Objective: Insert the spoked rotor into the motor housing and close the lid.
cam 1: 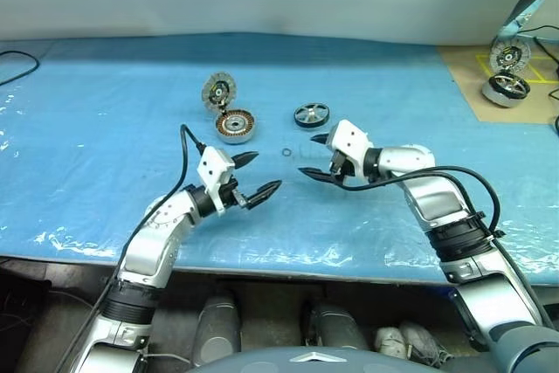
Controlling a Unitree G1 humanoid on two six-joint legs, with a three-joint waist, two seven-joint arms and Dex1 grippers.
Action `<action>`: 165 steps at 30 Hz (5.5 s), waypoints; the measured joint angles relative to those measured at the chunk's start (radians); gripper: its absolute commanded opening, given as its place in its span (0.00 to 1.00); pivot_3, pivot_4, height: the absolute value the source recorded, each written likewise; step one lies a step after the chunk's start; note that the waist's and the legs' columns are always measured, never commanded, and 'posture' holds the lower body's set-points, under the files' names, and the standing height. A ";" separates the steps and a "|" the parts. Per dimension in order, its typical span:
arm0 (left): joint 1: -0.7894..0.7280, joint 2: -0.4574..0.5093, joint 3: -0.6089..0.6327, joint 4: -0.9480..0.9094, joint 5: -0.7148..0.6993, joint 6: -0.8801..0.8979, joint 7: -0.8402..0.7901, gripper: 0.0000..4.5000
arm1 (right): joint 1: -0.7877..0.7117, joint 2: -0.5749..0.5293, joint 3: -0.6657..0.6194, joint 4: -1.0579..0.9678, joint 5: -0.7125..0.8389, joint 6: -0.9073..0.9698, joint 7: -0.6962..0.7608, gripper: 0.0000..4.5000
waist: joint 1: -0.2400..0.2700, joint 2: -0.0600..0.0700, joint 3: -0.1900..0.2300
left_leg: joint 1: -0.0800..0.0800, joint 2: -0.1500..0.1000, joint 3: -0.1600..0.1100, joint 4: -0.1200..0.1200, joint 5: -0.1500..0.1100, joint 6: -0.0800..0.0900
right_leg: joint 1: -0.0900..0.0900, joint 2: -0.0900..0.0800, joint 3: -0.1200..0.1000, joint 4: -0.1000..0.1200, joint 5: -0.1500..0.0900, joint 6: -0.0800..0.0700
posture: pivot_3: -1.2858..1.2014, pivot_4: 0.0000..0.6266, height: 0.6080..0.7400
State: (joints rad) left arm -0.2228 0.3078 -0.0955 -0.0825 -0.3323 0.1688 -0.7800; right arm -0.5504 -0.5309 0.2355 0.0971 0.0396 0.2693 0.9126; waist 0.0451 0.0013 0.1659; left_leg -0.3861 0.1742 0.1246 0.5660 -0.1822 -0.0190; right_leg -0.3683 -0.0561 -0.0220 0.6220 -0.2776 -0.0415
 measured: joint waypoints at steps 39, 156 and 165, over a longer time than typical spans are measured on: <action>0.032 -0.063 -0.055 0.042 0.025 -0.043 0.022 0.99 | 0.055 -0.061 -0.019 -0.076 -0.012 0.032 0.001 0.89 | -0.001 0.000 0.000 | 0.000 0.000 0.000 0.000 -0.001 0.002 | 0.000 0.000 0.000 0.000 0.000 0.000 | 0.52 0.24 1.00; -0.740 0.180 -0.069 0.981 0.374 -0.370 -0.136 0.99 | -0.087 0.133 -0.182 0.001 -0.070 0.126 -0.164 0.89 | 0.026 0.000 0.002 | -0.017 0.014 0.020 0.014 0.004 -0.004 | -0.023 0.002 0.002 0.020 0.005 0.000 | 0.52 0.24 1.00; -0.990 0.151 -0.168 1.349 0.528 -0.440 -0.337 0.99 | 0.024 0.127 -0.185 -0.182 -0.050 0.264 -0.260 0.89 | 0.035 -0.002 0.003 | -0.017 0.012 0.020 0.011 0.004 -0.004 | -0.022 0.002 0.001 0.017 0.005 0.001 | 0.52 0.24 1.00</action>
State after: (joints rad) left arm -1.2129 0.4589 -0.2631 1.2669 0.1961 -0.2710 -1.1165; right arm -0.5262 -0.4043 0.0504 -0.0846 -0.0100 0.5337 0.6527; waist 0.0797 -0.0007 0.1694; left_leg -0.4029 0.1867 0.1443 0.5772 -0.1785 -0.0229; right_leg -0.3903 -0.0546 -0.0205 0.6394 -0.2722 -0.0409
